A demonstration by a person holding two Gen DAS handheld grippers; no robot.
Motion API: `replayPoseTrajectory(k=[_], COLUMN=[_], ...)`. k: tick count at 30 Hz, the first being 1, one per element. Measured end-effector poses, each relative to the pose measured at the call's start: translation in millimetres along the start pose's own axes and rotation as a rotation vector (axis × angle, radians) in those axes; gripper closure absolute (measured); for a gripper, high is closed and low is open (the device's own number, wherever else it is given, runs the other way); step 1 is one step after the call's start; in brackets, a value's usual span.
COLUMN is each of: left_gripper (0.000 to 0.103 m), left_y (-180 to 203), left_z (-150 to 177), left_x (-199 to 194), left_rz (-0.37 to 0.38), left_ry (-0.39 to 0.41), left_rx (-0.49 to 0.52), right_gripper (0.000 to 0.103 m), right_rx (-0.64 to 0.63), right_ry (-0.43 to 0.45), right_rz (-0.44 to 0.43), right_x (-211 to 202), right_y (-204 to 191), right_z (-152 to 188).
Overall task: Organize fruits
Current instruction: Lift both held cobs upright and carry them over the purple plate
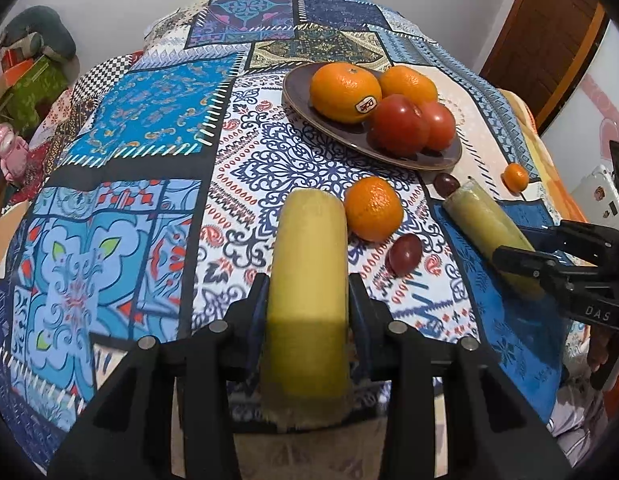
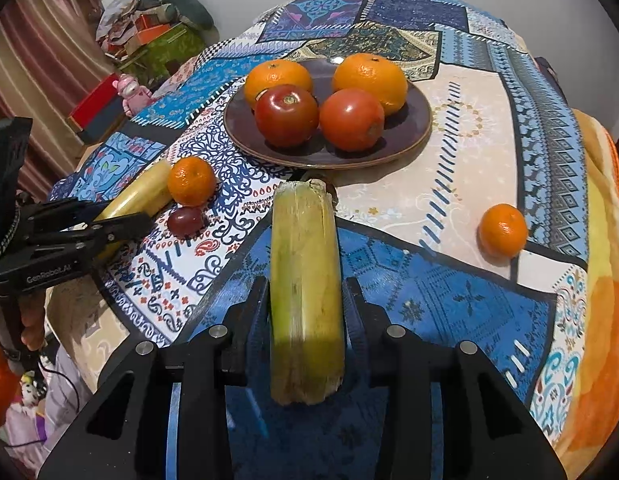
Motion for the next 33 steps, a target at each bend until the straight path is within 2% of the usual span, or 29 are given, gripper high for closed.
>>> replayPoseTrajectory(k=[4, 8, 13, 16, 24, 33], left_gripper=[0.065, 0.065, 0.066, 0.066, 0.066, 0.066], left_y=[-1, -3, 0, -4, -6, 8], left_z=[-1, -1, -2, -2, -11, -30], left_x=[4, 3, 2, -2, -26, -46], left_rz=[0.003, 0.015, -0.041, -0.039, -0.062, -0.046], left_ry=[0.012, 0.021, 0.037, 0.049, 0.093, 0.145], left_rx=[0.004, 0.005, 0.007, -0.024, -0.03, 0.002], right_gripper=[0.067, 0.068, 0.069, 0.069, 0.069, 0.069], right_rx=[0.0, 0.002, 0.019, 0.029, 0.034, 0.035], right_ry=[-0.008, 0.025, 0.039, 0.046, 0.1, 0.164], right_rz=[-0.006, 0.003, -0.013, -0.023, -0.02, -0.006], right_x=[10, 10, 8, 4, -14, -30], right_y=[-2, -4, -1, 2, 5, 9], right_z=[-3, -3, -2, -1, -9, -31])
Point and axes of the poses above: each gripper's, at about its wrist camera, not at the fingertips, and x roughly the way its jaws point, y to its right, z to its underside, the point moved 1 cm from there along x, roughly the way its jaws point, and after that the axes turned 11 degrees about z, right-handed, at the moved point
